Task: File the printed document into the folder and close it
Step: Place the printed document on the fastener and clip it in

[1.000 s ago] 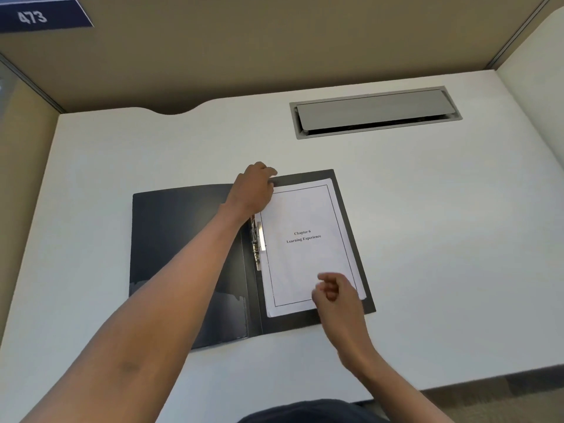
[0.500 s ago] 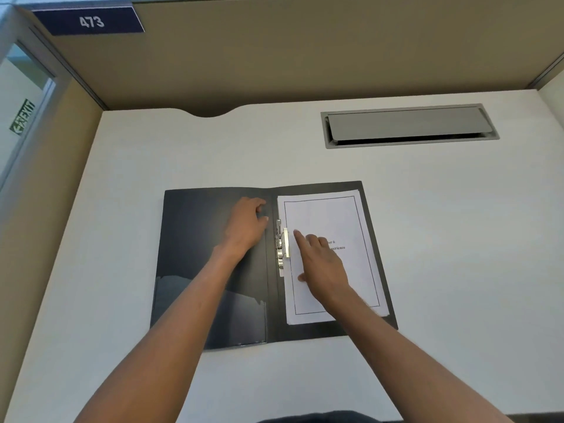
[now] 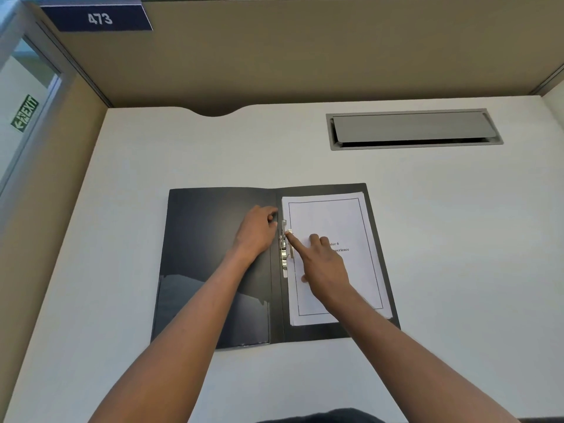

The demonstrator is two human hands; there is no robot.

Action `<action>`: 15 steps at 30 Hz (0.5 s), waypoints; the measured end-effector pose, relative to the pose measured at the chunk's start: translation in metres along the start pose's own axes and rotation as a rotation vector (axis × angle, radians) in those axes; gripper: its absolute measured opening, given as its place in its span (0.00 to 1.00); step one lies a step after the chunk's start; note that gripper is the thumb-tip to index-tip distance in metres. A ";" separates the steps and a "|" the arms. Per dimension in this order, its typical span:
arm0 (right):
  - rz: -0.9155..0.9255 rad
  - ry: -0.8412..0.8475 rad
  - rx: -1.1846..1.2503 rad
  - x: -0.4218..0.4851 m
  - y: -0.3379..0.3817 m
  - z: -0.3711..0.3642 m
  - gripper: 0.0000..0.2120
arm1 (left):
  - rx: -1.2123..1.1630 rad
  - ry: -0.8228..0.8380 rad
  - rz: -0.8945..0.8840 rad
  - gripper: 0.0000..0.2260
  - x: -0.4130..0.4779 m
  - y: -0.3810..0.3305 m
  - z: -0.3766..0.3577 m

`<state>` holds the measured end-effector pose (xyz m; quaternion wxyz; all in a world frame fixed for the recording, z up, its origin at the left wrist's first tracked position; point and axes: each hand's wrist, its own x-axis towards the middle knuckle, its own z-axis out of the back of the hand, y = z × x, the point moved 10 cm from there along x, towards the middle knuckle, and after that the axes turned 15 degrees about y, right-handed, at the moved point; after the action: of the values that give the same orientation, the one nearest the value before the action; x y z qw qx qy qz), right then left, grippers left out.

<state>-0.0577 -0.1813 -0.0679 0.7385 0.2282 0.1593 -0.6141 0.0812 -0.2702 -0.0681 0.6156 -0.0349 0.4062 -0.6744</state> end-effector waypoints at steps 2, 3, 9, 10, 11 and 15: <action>-0.003 0.004 0.005 0.000 -0.001 -0.001 0.53 | 0.004 -0.010 0.007 0.16 -0.001 0.000 0.000; -0.005 0.006 0.006 0.001 -0.001 -0.001 0.53 | 0.008 -0.015 0.013 0.15 -0.002 0.000 -0.001; -0.007 0.002 -0.004 0.003 -0.002 -0.002 0.57 | -0.090 -0.089 0.161 0.05 -0.034 0.009 -0.010; -0.009 0.005 -0.010 0.003 -0.002 -0.003 0.57 | -0.111 -0.091 0.203 0.04 -0.043 0.013 -0.015; -0.009 0.006 -0.014 0.004 -0.002 -0.003 0.58 | -0.119 -0.086 0.238 0.06 -0.053 0.015 -0.020; -0.008 0.022 -0.014 0.005 -0.002 -0.002 0.58 | -0.161 0.014 0.290 0.11 -0.093 0.020 -0.054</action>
<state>-0.0589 -0.1846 -0.0721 0.7360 0.2291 0.1728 -0.6132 0.0901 -0.1616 -0.0740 0.6987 -0.0203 0.4641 -0.5441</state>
